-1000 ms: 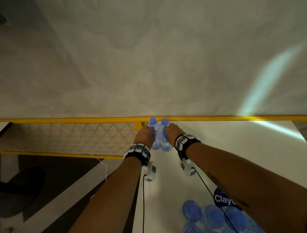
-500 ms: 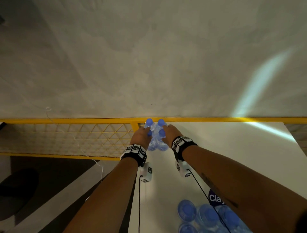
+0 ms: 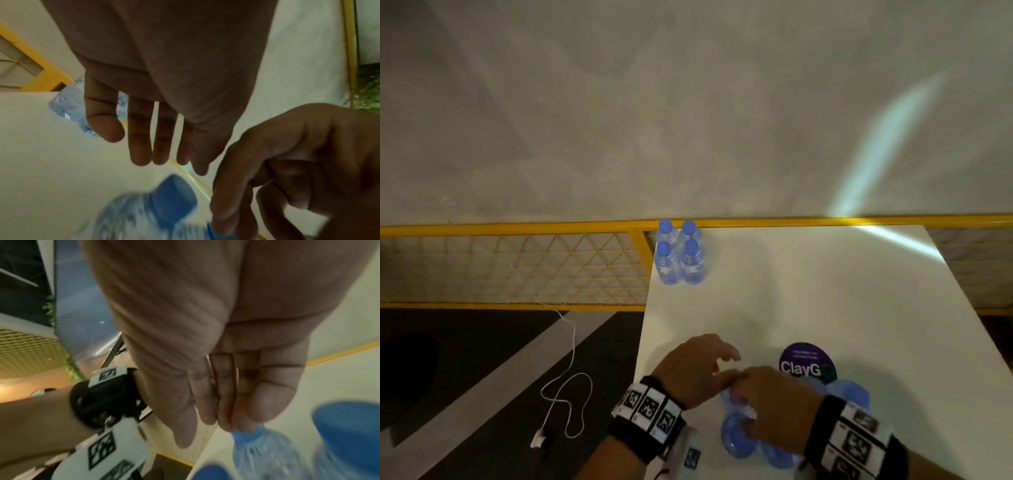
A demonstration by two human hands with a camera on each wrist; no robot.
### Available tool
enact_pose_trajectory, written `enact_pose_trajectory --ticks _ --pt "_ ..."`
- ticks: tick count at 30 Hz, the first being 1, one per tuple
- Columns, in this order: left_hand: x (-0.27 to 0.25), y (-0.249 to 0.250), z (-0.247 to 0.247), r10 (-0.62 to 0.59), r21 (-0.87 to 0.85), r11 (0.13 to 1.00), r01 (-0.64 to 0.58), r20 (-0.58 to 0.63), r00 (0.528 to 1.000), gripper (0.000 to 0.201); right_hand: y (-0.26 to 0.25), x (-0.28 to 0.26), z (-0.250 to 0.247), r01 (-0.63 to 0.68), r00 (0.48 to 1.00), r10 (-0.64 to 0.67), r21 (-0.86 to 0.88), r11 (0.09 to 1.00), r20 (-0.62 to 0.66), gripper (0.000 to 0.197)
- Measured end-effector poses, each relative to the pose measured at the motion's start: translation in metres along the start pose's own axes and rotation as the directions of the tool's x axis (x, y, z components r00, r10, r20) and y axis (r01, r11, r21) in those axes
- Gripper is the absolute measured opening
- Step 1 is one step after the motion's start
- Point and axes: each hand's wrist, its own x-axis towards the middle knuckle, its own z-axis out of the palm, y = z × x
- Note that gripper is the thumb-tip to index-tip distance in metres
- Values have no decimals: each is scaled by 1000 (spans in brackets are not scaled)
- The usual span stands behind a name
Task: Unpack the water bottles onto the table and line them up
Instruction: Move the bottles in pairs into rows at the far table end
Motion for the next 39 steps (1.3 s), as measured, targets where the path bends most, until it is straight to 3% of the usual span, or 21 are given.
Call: enact_pose_trajectory --ticks 1,2,3,4,5,6,10,12,15,18,20,22,26,30,34,39 --pt "-5 7 7 16 5 1000 -17 42 999 34 -3 -9 17 88 992 -101 160 983 74 11" --pt "-10 13 13 21 15 1000 -23 83 996 37 -1 -12 35 170 982 -181 181 969 45 13" --pt "-13 17 17 9 27 1000 -13 115 993 42 -1 -14 47 157 987 -155 51 986 -50 15" --pt "-15 20 20 -18 39 999 13 132 991 45 3 -11 60 113 990 -126 -195 974 -57 20" --pt "-16 20 23 -51 50 998 45 137 989 47 -1 -13 65 -4 996 -26 -345 939 -81 24" --pt "-17 20 25 -78 63 996 70 136 988 46 -2 -14 68 -78 994 41 -395 915 -100 26" --pt "-15 22 35 -122 140 985 105 120 985 38 -18 -17 70 -192 981 166 -416 889 -98 11" --pt "-15 25 37 -129 147 982 115 94 987 32 -11 -14 73 -232 966 157 -430 872 -204 11" --pt "-17 28 37 -147 133 982 135 88 985 33 -9 -9 73 -218 970 144 -447 867 -195 24" --pt "-18 27 38 -172 135 978 160 85 981 42 -17 -15 63 -217 973 149 -480 850 -176 16" --pt "-17 26 35 -185 156 973 173 71 980 38 -12 -15 63 -142 989 96 -544 827 -111 9" --pt "-14 21 30 -161 166 974 154 29 987 33 -1 -13 59 -112 989 48 -486 867 -142 15" --pt "7 15 -1 -89 145 984 104 -109 990 31 10 -23 13 -111 947 55 -162 981 -318 13" --pt "51 16 -42 -56 170 981 93 -211 976 31 23 -10 -51 -136 901 96 -67 988 -423 21" --pt "108 14 -75 -64 236 963 131 -271 960 29 42 30 -107 -205 823 168 -8 979 -542 22" --pt "173 0 -101 -108 396 887 238 -323 940 25 64 83 -144 -324 800 309 64 944 -514 20"
